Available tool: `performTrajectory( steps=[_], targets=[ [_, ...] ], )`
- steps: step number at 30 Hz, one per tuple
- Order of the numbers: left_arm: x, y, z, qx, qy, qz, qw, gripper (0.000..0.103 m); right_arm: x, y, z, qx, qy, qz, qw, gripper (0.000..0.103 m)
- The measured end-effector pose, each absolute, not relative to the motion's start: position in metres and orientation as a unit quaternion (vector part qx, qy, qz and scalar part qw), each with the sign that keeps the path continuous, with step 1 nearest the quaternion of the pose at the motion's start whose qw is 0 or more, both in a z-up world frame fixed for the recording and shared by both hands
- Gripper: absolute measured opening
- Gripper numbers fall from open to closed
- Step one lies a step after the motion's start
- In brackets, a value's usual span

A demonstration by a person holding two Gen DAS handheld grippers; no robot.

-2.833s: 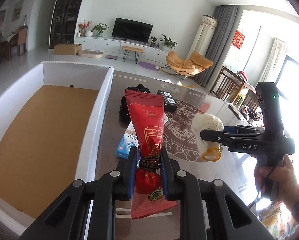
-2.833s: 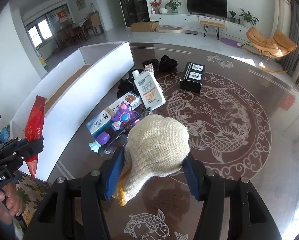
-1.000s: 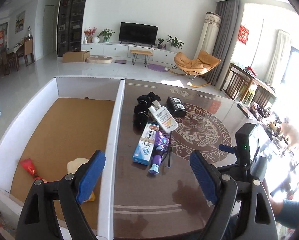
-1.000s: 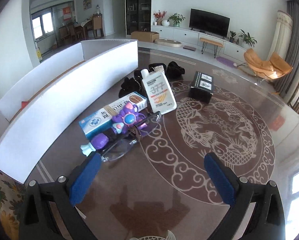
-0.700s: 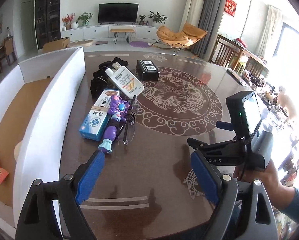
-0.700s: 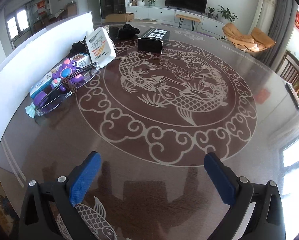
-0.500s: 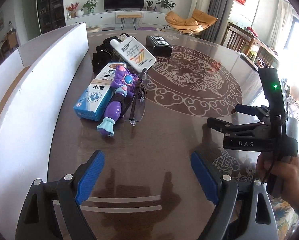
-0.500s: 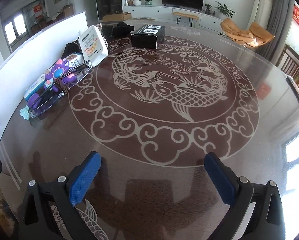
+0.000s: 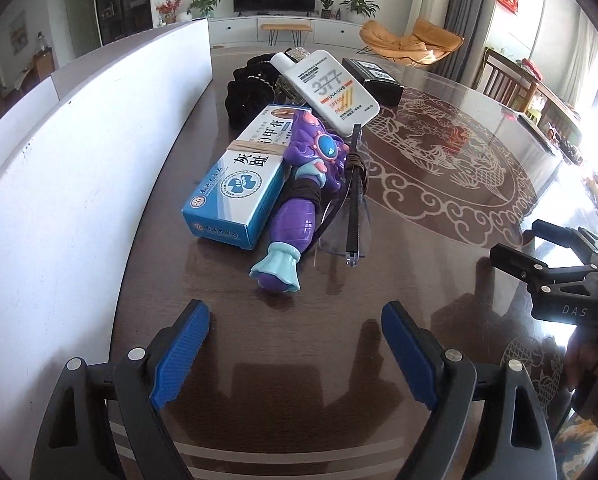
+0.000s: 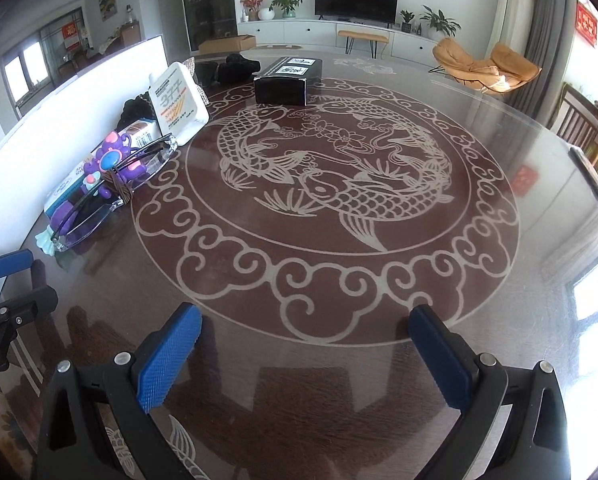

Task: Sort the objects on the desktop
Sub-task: 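Move the right tool toward the clear eyeglasses with the brown cord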

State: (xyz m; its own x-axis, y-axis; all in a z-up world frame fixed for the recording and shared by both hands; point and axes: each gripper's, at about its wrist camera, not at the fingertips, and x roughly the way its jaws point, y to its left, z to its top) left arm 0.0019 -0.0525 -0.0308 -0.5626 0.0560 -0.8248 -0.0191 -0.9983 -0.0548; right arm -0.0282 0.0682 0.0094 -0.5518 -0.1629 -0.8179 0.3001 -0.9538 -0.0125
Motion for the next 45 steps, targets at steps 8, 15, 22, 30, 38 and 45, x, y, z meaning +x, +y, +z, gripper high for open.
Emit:
performTrajectory(
  steps=[8,15,22,30,38,45],
  targets=[
    [0.0027,-0.0503,-0.034,-0.453,0.006,0.892,0.013,0.088,-0.0278,0.0681,0.0092,0.455,0.076,-0.878,0.132,0.103],
    [0.003,-0.05,-0.0335,-0.446,0.008,0.895,0.011,0.091,-0.0281,0.0686,0.0096,0.454,0.076,-0.878,0.131,0.103],
    [0.0017,-0.049,-0.0346,-0.45,0.006,0.893,0.003,0.102,-0.0278,0.0707,0.01,0.454,0.074,-0.878,0.129,0.103],
    [0.0004,-0.0477,-0.0345,-0.452,0.007,0.892,0.004,0.103,-0.0276,0.0708,0.0099,0.454,0.074,-0.878,0.129,0.103],
    [0.0008,-0.0472,-0.0351,-0.452,0.007,0.892,0.003,0.103,-0.0277,0.0708,0.0097,0.454,0.074,-0.878,0.129,0.103],
    [0.0015,-0.0472,-0.0355,-0.453,0.007,0.891,0.002,0.103,-0.0278,0.0708,0.0095,0.454,0.074,-0.879,0.129,0.103]
  ],
)
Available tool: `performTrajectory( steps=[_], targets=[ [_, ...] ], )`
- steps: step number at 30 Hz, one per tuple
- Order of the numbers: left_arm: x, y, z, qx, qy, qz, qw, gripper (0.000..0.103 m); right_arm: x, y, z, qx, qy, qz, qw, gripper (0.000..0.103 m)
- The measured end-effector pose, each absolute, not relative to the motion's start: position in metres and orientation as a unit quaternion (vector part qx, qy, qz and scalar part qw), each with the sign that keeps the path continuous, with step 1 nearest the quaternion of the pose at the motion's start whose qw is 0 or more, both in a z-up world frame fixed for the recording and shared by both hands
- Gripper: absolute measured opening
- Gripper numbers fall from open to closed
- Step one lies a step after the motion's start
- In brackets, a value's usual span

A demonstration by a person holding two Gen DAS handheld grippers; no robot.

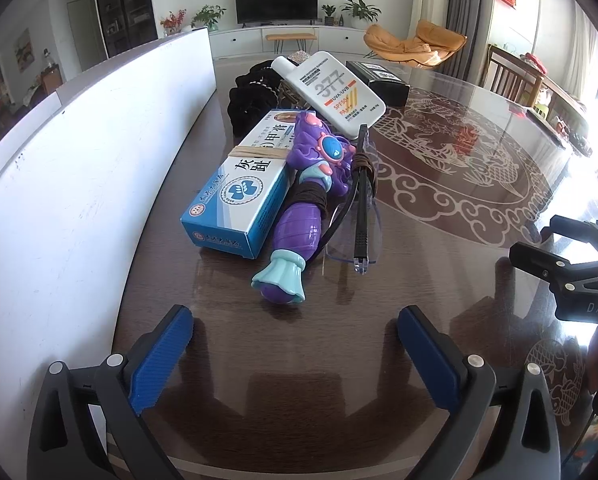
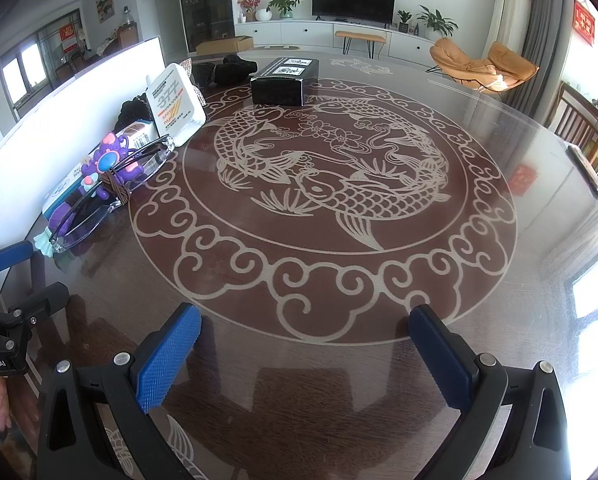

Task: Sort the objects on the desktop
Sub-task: 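Move the right tool toward the clear eyeglasses with the brown cord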

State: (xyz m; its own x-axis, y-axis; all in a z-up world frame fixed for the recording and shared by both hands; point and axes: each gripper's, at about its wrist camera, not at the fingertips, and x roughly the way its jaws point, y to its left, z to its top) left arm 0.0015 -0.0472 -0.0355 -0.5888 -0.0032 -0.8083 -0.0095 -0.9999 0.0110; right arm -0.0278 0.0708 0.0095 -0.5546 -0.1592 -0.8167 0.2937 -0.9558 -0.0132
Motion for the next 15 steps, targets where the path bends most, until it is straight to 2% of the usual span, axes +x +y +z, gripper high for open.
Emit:
performTrajectory(
  steps=[6,11,15],
  targets=[
    [0.011,-0.043,-0.021,-0.418,0.026,0.908,-0.015,0.103,-0.028,0.072,0.01,0.454,0.07,-0.88,0.121,0.103],
    [-0.02,-0.032,-0.02,-0.418,0.056,0.906,-0.023,0.103,-0.03,0.074,0.01,0.455,0.065,-0.881,0.112,0.103],
    [-0.046,-0.035,-0.022,-0.425,0.022,0.905,-0.008,0.103,-0.03,0.074,0.01,0.454,0.065,-0.881,0.111,0.103]
  ],
)
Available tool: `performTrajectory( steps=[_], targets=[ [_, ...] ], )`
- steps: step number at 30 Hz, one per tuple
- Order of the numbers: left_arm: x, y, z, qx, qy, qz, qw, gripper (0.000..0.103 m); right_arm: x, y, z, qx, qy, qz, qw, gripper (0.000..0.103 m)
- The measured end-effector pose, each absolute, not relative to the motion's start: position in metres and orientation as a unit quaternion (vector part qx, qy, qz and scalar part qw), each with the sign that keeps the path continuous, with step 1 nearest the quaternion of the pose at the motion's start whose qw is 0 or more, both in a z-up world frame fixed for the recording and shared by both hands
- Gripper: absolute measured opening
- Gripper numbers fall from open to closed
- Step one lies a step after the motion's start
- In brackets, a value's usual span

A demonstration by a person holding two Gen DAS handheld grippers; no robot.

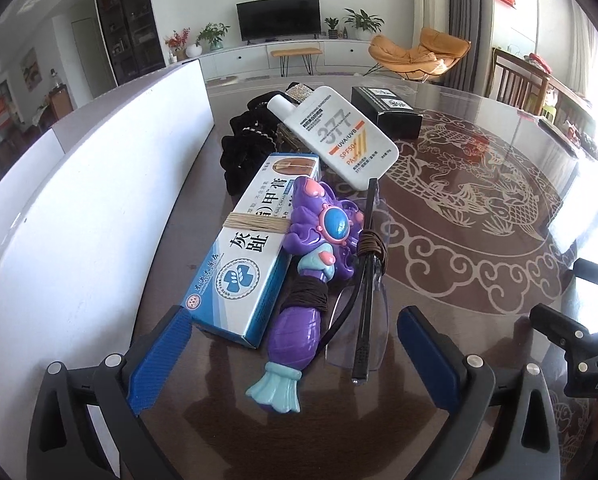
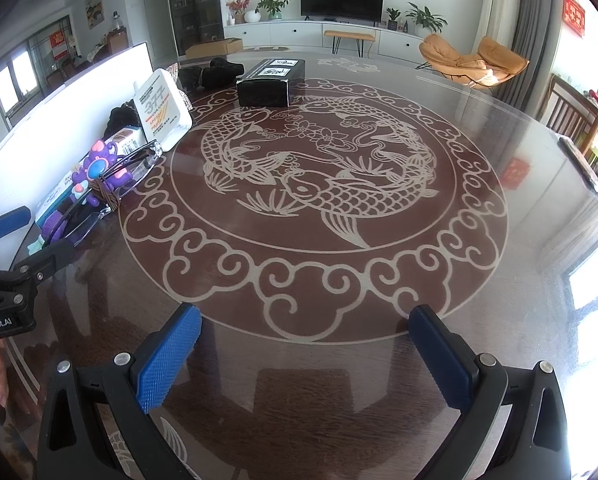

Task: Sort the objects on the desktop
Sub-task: 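Move the right tool toward the clear eyeglasses with the brown cord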

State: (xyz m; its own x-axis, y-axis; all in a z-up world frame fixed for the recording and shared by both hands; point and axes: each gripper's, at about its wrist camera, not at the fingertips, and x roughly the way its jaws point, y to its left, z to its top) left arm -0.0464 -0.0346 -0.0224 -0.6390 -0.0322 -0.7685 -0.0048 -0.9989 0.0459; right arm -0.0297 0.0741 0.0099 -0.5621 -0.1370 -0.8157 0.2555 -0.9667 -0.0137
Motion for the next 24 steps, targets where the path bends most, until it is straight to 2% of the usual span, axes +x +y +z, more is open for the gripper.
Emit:
performTrajectory(
  steps=[3,6,12,24],
  targets=[
    [-0.059,-0.019,-0.027,0.454,0.009,-0.885,-0.105,0.103,-0.03,0.076,0.01,0.454,0.06,-0.883,0.107,0.103],
    [-0.056,0.0,-0.023,0.451,0.006,-0.873,-0.185,0.103,-0.028,0.085,0.014,0.444,0.036,-0.89,0.098,0.103],
    [-0.049,-0.028,-0.019,0.442,0.067,-0.879,-0.166,0.103,-0.028,0.096,0.015,0.444,0.002,-0.89,0.098,0.103],
    [-0.042,-0.049,-0.024,0.436,0.068,-0.884,-0.153,0.103,-0.028,0.094,0.014,0.446,0.009,-0.89,0.092,0.103]
  ],
)
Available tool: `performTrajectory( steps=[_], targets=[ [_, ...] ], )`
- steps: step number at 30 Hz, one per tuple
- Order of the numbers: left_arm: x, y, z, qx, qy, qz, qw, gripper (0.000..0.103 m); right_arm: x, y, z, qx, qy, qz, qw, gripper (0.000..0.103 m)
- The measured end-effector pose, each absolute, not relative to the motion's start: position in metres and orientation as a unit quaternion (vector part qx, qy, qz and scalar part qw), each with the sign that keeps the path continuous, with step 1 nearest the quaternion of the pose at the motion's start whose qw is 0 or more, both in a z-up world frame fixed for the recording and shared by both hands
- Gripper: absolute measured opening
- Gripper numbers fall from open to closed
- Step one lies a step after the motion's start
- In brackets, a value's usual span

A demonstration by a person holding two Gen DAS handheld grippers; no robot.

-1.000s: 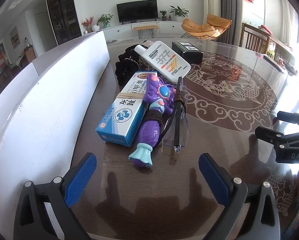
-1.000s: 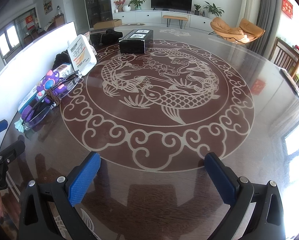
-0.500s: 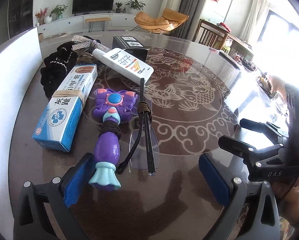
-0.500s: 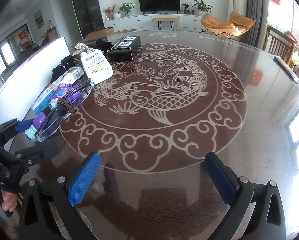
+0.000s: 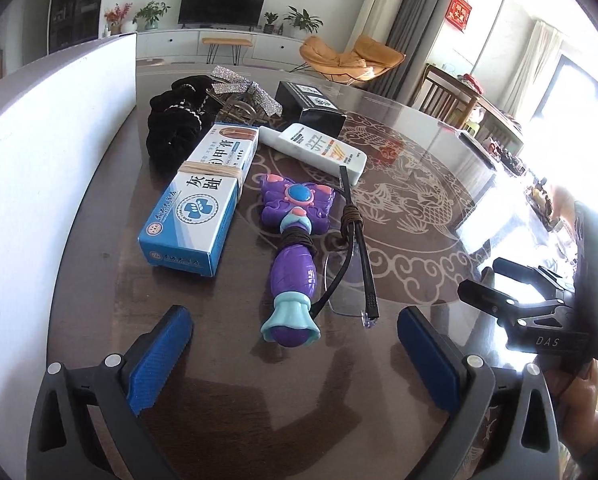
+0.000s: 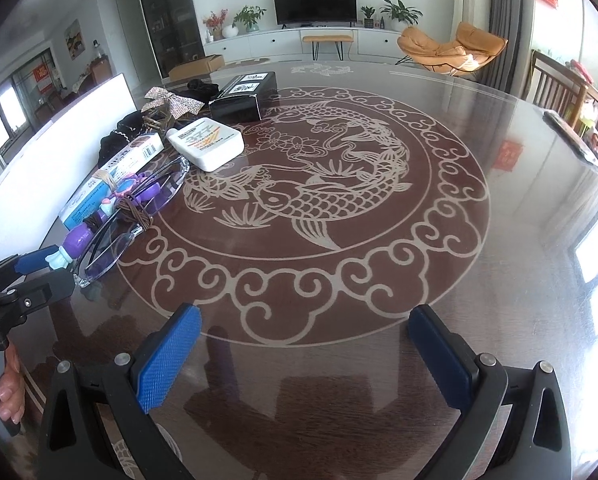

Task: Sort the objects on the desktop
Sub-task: 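Move the right tool toward the clear eyeglasses with the brown cord, then close the right tool on the eyeglasses temple and lift them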

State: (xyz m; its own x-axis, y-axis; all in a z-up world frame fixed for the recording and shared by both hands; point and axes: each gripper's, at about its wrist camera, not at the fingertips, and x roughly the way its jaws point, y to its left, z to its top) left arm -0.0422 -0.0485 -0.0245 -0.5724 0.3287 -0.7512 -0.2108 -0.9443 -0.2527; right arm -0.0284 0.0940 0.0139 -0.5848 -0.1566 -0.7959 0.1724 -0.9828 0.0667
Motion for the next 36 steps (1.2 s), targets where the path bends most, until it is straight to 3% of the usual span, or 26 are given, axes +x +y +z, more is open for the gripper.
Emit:
performTrajectory(
  steps=[36],
  targets=[
    [-0.036,-0.035,-0.027,-0.436,-0.033,0.89,0.132,0.103,-0.03,0.088,0.011,0.456,0.041,-0.886,0.07,0.103]
  ],
)
